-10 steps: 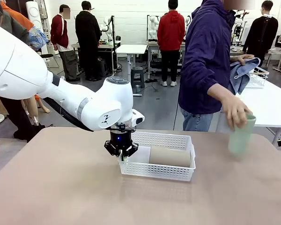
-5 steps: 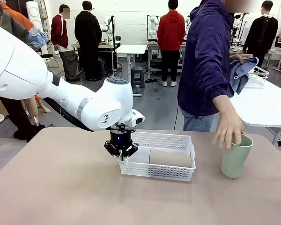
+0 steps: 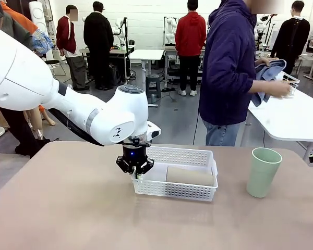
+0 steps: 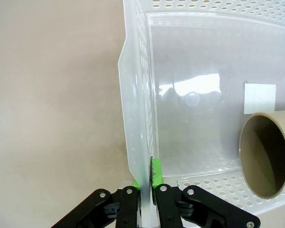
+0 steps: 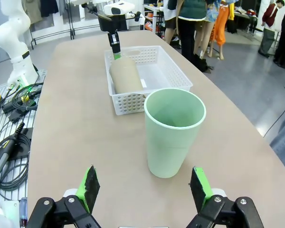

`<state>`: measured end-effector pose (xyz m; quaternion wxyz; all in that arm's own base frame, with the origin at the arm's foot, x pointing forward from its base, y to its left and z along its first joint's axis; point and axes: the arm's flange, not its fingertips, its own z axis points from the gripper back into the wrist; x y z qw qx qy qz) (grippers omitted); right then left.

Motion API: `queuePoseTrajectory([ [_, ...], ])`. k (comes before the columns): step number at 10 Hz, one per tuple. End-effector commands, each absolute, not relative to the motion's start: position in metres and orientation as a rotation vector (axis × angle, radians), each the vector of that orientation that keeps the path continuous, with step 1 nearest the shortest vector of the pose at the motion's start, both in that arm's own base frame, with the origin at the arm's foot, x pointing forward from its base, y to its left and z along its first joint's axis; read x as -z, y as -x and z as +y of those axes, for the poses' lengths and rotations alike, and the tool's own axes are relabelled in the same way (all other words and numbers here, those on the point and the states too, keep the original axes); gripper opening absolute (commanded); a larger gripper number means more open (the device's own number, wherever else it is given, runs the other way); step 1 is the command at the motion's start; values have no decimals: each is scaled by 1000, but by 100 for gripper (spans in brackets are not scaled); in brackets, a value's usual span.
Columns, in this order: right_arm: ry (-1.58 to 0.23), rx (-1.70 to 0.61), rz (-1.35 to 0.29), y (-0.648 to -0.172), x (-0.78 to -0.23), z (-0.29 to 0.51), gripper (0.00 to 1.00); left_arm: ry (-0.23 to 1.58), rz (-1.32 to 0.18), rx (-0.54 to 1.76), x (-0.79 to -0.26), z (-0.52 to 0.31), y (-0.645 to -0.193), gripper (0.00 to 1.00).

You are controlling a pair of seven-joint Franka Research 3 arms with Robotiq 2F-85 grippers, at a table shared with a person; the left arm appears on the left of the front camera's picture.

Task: Clean and organize the cups into the basket.
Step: Pick up the Reusable plastic cup from the right side of the table and stack it inside the Organizing basket in the center of the table.

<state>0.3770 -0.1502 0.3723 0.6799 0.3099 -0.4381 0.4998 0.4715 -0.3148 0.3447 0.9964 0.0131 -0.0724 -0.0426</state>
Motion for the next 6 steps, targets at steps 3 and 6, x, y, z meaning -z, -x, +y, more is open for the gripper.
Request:
queuePoseTrajectory([
  [3,-705,-1084,-948,-392,-336,-155,100,-26,-146,85,-345,-315,-472,0],
  [6,-733,-1099,-919,-419,-298,-144,100,-26,-146,85,-345,-315,-472,0],
])
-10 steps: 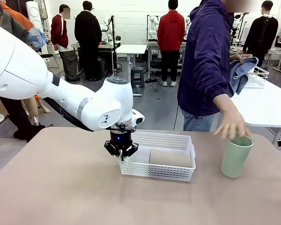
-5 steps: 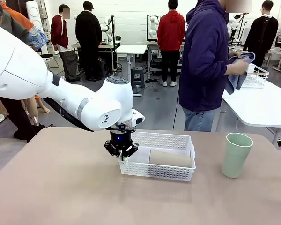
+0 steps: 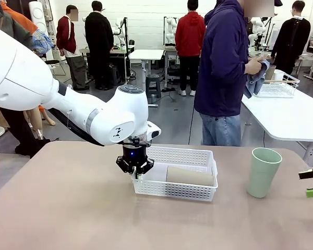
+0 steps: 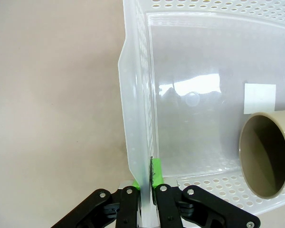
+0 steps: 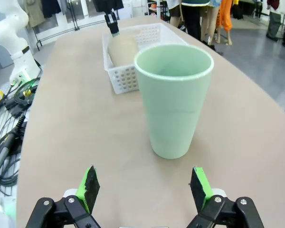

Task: Clean and organize the cups into the basket.
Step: Pick up the Reusable plastic cup from the right side of the table and stack it inside the Organizing basket in the center of the table.

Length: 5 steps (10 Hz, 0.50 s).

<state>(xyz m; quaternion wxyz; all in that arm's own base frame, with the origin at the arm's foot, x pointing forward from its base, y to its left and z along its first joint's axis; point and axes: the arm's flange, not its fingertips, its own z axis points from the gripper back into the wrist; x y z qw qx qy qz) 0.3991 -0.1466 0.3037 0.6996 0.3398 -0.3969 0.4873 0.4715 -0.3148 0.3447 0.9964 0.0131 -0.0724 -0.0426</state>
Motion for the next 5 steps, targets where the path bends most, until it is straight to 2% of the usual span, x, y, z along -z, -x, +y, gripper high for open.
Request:
queuePoseTrajectory([
  [1,-733,-1099,-918,-427,-289,-139,100,-26,-146,85,-345,-315,-472,0],
  [5,-729,-1120,-929,-452,-260,-121,100,-26,-146,85,-345,-315,-472,0],
])
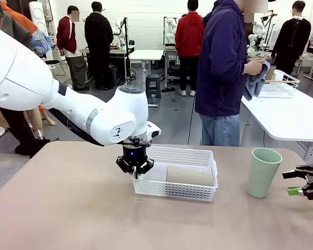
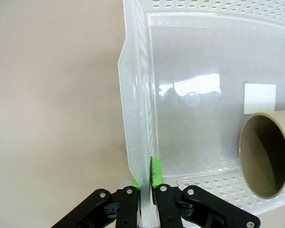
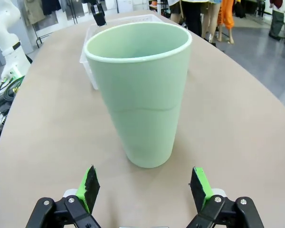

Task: Clean and organize the cups into the basket.
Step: Pick up the Reusable plastic cup from the right side of the table and stack it inside the Organizing basket in the center of the table.

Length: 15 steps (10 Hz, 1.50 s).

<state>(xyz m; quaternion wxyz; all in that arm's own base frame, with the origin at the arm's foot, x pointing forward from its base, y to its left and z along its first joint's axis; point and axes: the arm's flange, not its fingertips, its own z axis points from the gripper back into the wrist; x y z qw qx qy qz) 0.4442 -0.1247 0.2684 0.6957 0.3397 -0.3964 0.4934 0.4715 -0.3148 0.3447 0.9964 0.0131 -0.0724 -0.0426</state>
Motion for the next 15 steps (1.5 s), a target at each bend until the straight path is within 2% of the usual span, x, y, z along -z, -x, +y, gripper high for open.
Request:
queuePoseTrajectory([
  [1,-732,-1155,-960,-455,-257,-120,100,-26,-146,85,-345,-315,-472,0],
  [5,-768,-1305,-1015,-466,-252,-102,100,-26,-146,85,-345,-315,-472,0],
  [11,-931,-1288,-971,-477,-248,-61,100,-26,-146,85,-345,-315,-472,0],
  [15,-950,-1299,-936,-484,-242,-40,100,-26,-146,85,-345,-315,-472,0],
])
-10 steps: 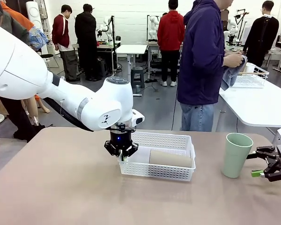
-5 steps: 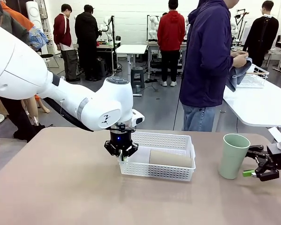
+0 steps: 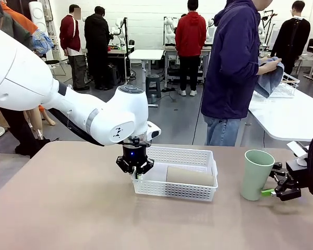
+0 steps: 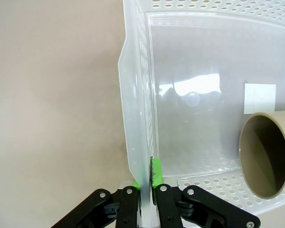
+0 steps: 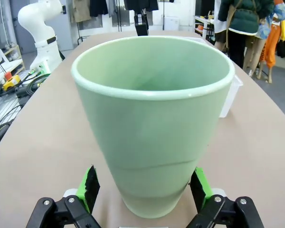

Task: Clean and organize the cups into the basket.
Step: Pick up the Reusable plastic cup from the right side of the table and stack it inside the Organizing basket in the center of the table.

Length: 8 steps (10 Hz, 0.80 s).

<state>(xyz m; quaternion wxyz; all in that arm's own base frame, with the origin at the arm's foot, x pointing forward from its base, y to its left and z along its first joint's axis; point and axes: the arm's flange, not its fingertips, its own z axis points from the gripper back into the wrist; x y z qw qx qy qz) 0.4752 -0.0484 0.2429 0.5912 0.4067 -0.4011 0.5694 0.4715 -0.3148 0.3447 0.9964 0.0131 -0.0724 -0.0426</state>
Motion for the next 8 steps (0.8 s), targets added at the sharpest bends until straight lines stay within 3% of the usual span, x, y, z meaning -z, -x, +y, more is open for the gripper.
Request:
queuePoseTrajectory([
  [1,-957,-1311,-932,-486,-241,-32,100,-26,-146,85,-345,-315,-472,0],
  [7,-1004,-1299,-901,-492,-231,-13,100,-26,-146,85,-345,-315,-472,0],
  [8,-1001,-1320,-916,-491,-231,-13,80,-26,-146,85,-345,-315,-472,0],
])
